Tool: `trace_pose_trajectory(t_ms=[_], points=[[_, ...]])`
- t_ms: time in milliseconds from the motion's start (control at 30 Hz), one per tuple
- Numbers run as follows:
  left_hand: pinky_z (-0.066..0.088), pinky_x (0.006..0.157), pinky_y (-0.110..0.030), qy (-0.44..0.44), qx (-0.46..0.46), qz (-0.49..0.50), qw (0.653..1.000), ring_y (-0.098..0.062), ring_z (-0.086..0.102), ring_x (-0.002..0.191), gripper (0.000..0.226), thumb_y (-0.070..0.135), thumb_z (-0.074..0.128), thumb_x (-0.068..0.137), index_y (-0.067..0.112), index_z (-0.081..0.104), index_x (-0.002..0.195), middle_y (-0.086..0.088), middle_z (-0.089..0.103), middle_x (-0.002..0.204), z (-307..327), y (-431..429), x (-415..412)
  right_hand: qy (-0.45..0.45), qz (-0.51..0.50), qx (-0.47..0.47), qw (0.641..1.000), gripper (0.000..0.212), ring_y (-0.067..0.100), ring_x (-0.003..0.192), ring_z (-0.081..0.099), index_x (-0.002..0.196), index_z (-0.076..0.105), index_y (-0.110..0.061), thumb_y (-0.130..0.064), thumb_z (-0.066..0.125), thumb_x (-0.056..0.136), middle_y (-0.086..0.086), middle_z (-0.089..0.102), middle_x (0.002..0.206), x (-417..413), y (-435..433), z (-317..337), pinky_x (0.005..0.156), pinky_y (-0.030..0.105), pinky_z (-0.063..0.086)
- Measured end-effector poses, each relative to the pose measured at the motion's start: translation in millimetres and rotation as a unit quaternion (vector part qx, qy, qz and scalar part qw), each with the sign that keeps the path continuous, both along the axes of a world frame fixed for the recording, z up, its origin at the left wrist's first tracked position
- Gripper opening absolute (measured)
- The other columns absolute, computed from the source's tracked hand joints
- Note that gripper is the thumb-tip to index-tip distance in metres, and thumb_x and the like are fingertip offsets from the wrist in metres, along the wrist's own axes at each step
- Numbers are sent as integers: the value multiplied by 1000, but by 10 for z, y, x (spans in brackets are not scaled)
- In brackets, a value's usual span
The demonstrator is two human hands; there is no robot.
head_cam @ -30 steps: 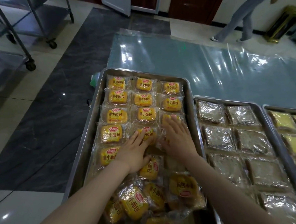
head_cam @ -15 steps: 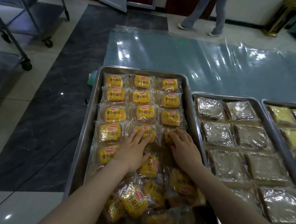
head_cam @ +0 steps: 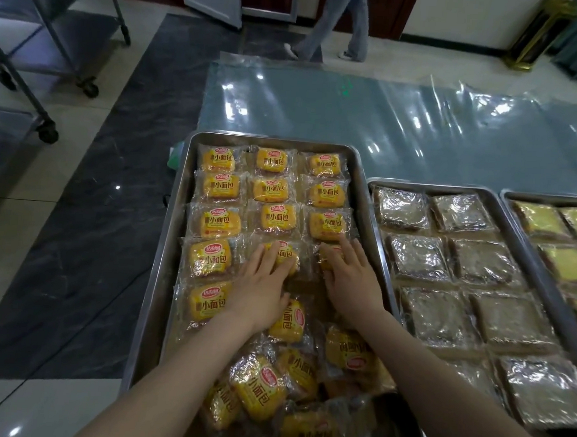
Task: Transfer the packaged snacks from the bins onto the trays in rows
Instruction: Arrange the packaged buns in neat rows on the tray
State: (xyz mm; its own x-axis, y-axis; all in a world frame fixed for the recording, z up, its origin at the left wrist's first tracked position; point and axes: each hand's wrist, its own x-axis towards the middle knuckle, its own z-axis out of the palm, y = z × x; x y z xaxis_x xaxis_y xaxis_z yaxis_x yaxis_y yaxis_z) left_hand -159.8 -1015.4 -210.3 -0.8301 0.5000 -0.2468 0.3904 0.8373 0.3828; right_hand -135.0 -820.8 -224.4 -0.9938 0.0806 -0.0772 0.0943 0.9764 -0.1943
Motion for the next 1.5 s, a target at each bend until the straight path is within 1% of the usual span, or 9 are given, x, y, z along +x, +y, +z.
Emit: trace_pose_trajectory(t_ms=[167,267,367,733,900,1100,1300,1400,1500], points=[[-6,109,-35,30,71,14,997,-16,-8,143,64,36,48,93,36,14,147,8,0,157,59,-48,165,4,-3,-48,999,44,27,144,17,140,41,-27,-27,47,96,3,27,154,-41,-23,65,114,43,24],[11,110,-28,15,150,58,987,-13,23,137,54,33,53,91,30,33,142,7,29,150,106,-166,331,14,-7,-104,994,27,21,116,49,118,59,-25,-26,55,92,-2,55,122,76,-49,155,89,33,46],[28,105,-26,2,194,103,976,-3,36,122,51,28,58,89,32,41,136,11,42,140,122,-354,548,-49,19,-162,985,17,9,95,59,107,61,-31,-28,56,90,-14,59,99,293,-174,241,67,17,43],[43,85,-20,-73,146,136,977,1,51,100,53,52,65,78,35,50,126,19,52,115,122,-821,939,-175,52,-118,976,88,27,118,47,140,33,-28,-60,72,68,1,50,130,628,-643,353,95,43,45],[46,69,-19,-128,124,151,972,1,56,78,19,51,64,78,33,59,83,14,59,92,35,-911,1101,-146,61,-115,981,69,23,108,54,137,36,-31,-48,68,78,-1,57,119,722,-588,304,88,37,48],[43,61,-23,-169,176,237,940,-4,61,69,19,43,65,83,25,60,78,6,66,76,44,-1092,1154,-159,57,-136,976,57,15,97,57,133,45,-32,-57,59,83,-7,60,114,804,-534,296,76,30,48],[50,71,-33,-160,242,355,889,-14,63,80,20,40,58,88,20,56,90,2,66,87,53,-1284,1255,-12,51,-218,974,19,6,91,48,105,66,-31,-28,51,94,-14,49,102,790,-490,329,78,23,43],[48,65,-32,-129,247,414,867,-16,61,76,23,38,58,89,16,54,90,-3,64,86,44,-1283,1322,14,76,-279,957,27,-2,88,51,101,60,-45,-21,52,94,-25,50,95,755,-487,401,68,15,37],[50,66,-35,-119,265,452,843,-18,61,76,23,36,59,89,14,52,88,-6,63,85,37,-1233,1345,16,94,-311,946,33,5,105,57,100,65,-40,-10,55,92,-14,63,115,645,-467,414,86,21,46]])
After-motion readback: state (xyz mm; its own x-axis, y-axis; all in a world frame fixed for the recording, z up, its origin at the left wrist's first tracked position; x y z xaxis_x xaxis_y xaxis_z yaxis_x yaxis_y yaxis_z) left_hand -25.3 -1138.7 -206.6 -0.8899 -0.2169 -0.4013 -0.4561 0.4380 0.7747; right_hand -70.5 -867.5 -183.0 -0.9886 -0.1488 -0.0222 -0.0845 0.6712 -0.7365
